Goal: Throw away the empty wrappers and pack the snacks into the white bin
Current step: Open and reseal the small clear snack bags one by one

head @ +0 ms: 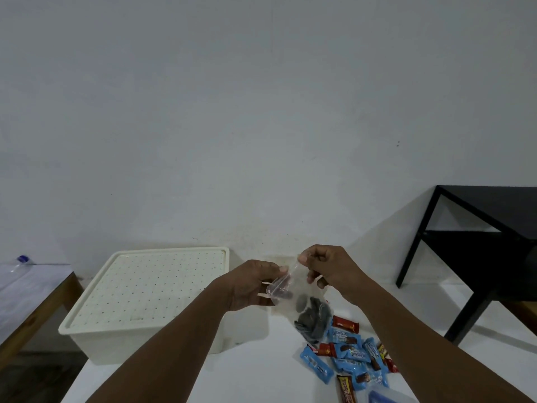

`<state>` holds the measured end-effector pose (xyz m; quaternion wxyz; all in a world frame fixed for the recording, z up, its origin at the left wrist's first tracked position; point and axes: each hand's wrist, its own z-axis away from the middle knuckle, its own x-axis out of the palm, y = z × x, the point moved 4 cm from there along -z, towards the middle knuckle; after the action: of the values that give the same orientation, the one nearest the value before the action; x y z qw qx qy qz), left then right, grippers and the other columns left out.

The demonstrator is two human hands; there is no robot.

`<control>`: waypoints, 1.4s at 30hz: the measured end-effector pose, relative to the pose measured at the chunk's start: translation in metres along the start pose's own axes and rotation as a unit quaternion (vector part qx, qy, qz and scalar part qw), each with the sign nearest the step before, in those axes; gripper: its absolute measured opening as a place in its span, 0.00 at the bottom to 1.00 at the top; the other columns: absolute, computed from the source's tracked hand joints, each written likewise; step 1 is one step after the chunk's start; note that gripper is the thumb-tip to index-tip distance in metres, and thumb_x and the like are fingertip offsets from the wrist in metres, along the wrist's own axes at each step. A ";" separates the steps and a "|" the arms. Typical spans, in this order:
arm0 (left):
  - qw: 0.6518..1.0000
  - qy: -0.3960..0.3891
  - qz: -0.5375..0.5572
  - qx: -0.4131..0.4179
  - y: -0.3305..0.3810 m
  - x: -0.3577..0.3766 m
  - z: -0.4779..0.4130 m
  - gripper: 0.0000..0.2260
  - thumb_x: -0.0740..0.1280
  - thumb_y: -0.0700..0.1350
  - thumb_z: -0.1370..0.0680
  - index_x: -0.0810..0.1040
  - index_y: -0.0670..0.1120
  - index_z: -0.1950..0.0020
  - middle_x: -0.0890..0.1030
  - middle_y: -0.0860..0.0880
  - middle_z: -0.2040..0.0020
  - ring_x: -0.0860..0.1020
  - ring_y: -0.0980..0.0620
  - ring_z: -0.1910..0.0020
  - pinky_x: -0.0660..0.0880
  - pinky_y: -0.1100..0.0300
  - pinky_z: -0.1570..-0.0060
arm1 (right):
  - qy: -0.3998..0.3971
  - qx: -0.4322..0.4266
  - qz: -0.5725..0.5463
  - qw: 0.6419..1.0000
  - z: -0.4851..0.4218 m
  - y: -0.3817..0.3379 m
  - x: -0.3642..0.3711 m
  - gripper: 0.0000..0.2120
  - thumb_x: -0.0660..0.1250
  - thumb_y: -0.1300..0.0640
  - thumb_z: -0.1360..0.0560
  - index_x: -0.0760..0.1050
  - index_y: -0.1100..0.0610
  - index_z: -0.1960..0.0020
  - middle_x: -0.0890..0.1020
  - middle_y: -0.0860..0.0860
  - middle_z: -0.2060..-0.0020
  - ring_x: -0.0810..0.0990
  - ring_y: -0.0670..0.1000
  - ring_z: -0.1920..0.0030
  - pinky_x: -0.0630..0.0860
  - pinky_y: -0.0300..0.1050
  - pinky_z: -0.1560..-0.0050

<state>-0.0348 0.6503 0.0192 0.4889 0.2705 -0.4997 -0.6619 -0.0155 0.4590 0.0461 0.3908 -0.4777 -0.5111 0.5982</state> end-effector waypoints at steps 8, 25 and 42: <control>0.998 0.038 0.007 0.051 -0.008 0.011 -0.011 0.08 0.73 0.48 0.24 0.82 0.43 0.55 0.81 0.43 0.57 0.78 0.44 0.54 0.78 0.52 0.51 | 0.007 0.037 -0.084 0.996 0.001 0.011 0.007 0.09 0.73 0.58 0.25 0.81 0.57 0.46 0.85 0.56 0.61 0.85 0.55 0.59 0.76 0.45 0.63; 0.987 0.026 -0.146 0.064 -0.021 0.014 -0.037 0.09 0.65 0.40 0.23 0.86 0.42 0.52 0.80 0.54 0.35 0.76 0.46 0.36 0.73 0.52 0.36 | -0.154 0.086 -0.062 0.982 -0.016 0.016 -0.006 0.21 0.66 0.69 0.24 0.75 0.54 0.34 0.81 0.59 0.58 0.80 0.58 0.57 0.75 0.51 0.54; 0.982 0.180 -0.053 0.026 -0.076 -0.011 -0.133 0.09 0.70 0.33 0.25 0.86 0.45 0.54 0.85 0.43 0.57 0.83 0.48 0.59 0.79 0.59 0.60 | -0.024 0.189 -0.069 0.979 -0.050 0.147 -0.026 0.06 0.69 0.57 0.25 0.83 0.52 0.50 0.82 0.52 0.55 0.78 0.52 0.52 0.76 0.50 0.50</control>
<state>0.0527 0.6093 -0.1000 0.5279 0.4240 -0.4050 -0.6145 0.0424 0.4211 -0.0952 0.5021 -0.3444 -0.4298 0.6668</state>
